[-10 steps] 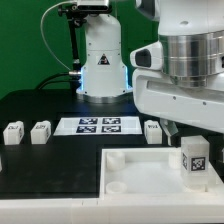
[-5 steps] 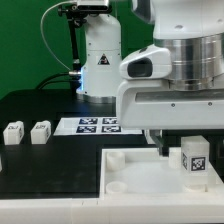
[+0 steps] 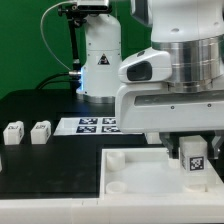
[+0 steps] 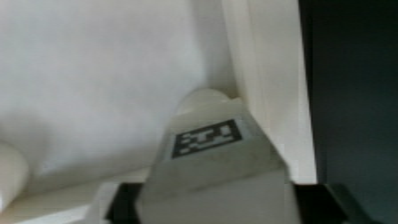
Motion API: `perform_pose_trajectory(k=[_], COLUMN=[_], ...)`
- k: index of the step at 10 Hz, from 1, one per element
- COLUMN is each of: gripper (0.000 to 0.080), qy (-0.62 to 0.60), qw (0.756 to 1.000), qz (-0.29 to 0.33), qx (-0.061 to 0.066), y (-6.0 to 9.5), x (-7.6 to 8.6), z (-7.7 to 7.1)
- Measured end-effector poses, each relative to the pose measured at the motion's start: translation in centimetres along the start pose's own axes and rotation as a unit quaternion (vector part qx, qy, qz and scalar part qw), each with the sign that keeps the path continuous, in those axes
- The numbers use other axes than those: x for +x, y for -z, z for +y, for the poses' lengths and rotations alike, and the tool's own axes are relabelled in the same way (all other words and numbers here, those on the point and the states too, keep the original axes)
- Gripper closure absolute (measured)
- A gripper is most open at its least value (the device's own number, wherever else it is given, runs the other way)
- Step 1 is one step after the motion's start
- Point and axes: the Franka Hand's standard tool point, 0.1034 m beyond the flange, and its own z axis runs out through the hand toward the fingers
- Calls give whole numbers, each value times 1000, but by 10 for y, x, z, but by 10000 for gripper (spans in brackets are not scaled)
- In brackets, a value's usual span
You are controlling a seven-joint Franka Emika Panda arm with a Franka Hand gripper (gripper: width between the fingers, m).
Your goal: Assemble one leg
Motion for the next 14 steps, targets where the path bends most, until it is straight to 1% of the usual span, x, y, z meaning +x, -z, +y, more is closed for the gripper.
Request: perform_pose_trajectory(k=[2,3,4,5,6,7,8,9,10,11,12,13,14], gripper=[508,508,508,508,508,507,507,507,417,283,283,177,157], qy=[-125,-226,-327,-426,-525,-633,-667,-680,-668,-643,-568,-491,-454], qw=[992,974,945,905,851,774,745,733,744,766,823,871,891], qz=[-2,-5,-6,-10,-13,-7,-3,2,2,3,4,6,6], qx=[4,0,-6,1,13,18,16,15,14,14,10,4,5], y=[0,0,-1,-2,-2,-2,-2,-2,-2,-2,-3,-2,-2], x=[0,1,1,2,2,1,1,1,1,1,-1,-2,-2], z=[0,-1,-2,-2,-1,-2,-3,-4,-4,-4,-4,-7,-6])
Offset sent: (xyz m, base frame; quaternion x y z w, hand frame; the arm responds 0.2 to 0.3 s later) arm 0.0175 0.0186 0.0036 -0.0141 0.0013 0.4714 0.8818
